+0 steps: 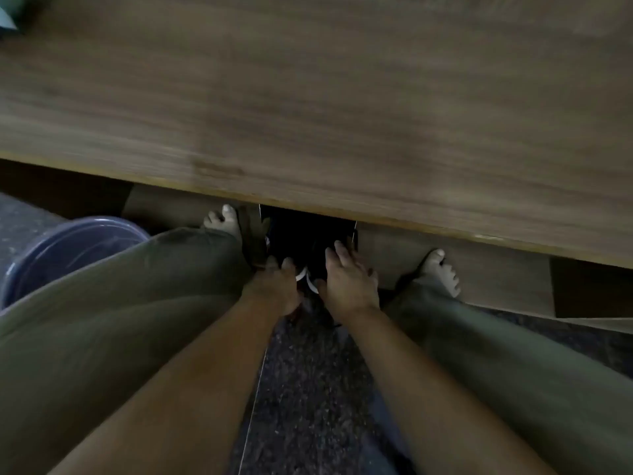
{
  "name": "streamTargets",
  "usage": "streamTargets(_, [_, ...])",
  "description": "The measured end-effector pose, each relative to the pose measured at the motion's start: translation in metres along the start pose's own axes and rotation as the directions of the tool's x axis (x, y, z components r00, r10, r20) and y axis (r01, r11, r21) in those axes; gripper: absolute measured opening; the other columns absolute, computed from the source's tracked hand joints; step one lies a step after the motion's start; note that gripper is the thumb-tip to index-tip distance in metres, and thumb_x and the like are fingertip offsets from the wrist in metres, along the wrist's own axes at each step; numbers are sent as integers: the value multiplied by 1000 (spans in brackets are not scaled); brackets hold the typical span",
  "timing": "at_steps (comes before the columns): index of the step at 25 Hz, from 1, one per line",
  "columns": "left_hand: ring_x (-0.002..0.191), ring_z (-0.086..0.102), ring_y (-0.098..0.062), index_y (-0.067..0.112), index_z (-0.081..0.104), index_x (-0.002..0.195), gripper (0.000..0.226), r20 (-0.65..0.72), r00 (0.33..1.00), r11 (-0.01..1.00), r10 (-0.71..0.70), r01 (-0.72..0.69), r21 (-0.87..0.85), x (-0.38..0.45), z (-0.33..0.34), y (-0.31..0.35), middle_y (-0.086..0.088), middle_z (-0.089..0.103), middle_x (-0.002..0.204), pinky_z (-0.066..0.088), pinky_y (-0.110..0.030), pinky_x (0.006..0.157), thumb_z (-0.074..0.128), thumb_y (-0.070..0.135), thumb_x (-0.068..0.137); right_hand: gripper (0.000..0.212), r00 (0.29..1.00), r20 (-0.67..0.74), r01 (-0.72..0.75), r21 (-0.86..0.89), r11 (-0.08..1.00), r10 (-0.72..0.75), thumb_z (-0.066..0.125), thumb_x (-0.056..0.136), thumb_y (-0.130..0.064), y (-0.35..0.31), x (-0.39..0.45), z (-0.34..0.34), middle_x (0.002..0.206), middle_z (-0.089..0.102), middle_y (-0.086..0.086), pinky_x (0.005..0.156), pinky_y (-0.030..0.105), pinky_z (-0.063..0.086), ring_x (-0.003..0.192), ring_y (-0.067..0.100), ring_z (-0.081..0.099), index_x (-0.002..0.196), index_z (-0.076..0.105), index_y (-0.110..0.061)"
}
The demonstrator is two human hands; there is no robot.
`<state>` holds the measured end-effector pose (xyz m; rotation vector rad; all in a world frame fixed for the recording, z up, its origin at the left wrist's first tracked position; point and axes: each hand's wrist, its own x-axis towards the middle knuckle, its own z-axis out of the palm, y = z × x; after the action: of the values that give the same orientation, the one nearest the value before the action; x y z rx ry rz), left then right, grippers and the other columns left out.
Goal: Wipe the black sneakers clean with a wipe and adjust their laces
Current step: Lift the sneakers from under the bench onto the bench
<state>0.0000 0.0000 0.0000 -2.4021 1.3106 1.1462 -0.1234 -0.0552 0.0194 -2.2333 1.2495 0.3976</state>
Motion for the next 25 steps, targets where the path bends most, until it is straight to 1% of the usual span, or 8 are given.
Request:
streamTargets(3, [129,36,-44,16,6,149,68,19,996,995,-82,81,52,27,12,-3,-22,-9,155,42,-46,99,44,31,95,53,998,42,-51,-76,996,54,50,96,-32,9,26,14,160,-1,-7,106,58,24,146,23,4,144,32,-21])
streamTargets(5, [131,34,-45,17,15,148,64,11,989,989,-147,147,11,40,18,-5,-23,-7,155,44,-45,96,47,27,93,47,996,61,-66,-78,995,71,52,95,-37,13,34,24,159,-9,-8,106,60,24,146,25,-2,139,39,-28])
streamTargets(9, [118,50,-36,9,44,129,41,-95,984,987,-154,150,-50,51,20,-4,-18,54,129,46,-40,84,52,23,92,55,987,-87,-146,-139,980,135,56,90,-44,13,29,47,159,-15,-1,105,61,22,144,32,-4,140,36,-37])
streamTargets(11, [109,57,-33,6,54,119,35,-171,978,993,-121,121,-8,46,20,-5,-16,62,117,48,-39,81,53,28,92,59,972,11,-233,-94,968,235,60,85,-49,15,32,49,159,3,10,104,56,28,142,36,12,138,38,-35])
streamTargets(12, [106,58,-32,5,57,116,35,-195,975,994,-103,105,3,40,20,-5,-16,63,115,48,-38,81,55,30,91,58,960,103,-256,-42,966,259,62,84,-48,18,35,49,154,22,13,101,52,35,138,36,27,135,42,-31])
streamTargets(15, [98,62,-30,6,66,103,32,-189,979,997,-81,76,-30,18,28,-5,-14,68,104,47,-34,75,63,32,86,33,971,127,-208,23,978,203,57,91,-34,26,32,49,120,63,13,81,36,48,109,32,59,119,57,-17])
streamTargets(21, [89,64,-27,4,69,93,24,-157,983,976,-96,62,-207,-39,15,0,-15,69,96,47,-29,67,67,24,81,23,995,9,-102,106,989,101,54,93,-28,11,-36,1,105,66,17,70,34,43,99,35,61,108,58,-11])
streamTargets(25, [77,64,-24,7,69,89,22,-202,977,975,-60,14,-224,-91,-19,17,-10,69,86,44,-29,59,70,27,78,16,1000,2,-21,-28,999,21,55,94,-26,-8,-79,-64,107,63,16,68,33,36,103,35,58,102,56,-12])
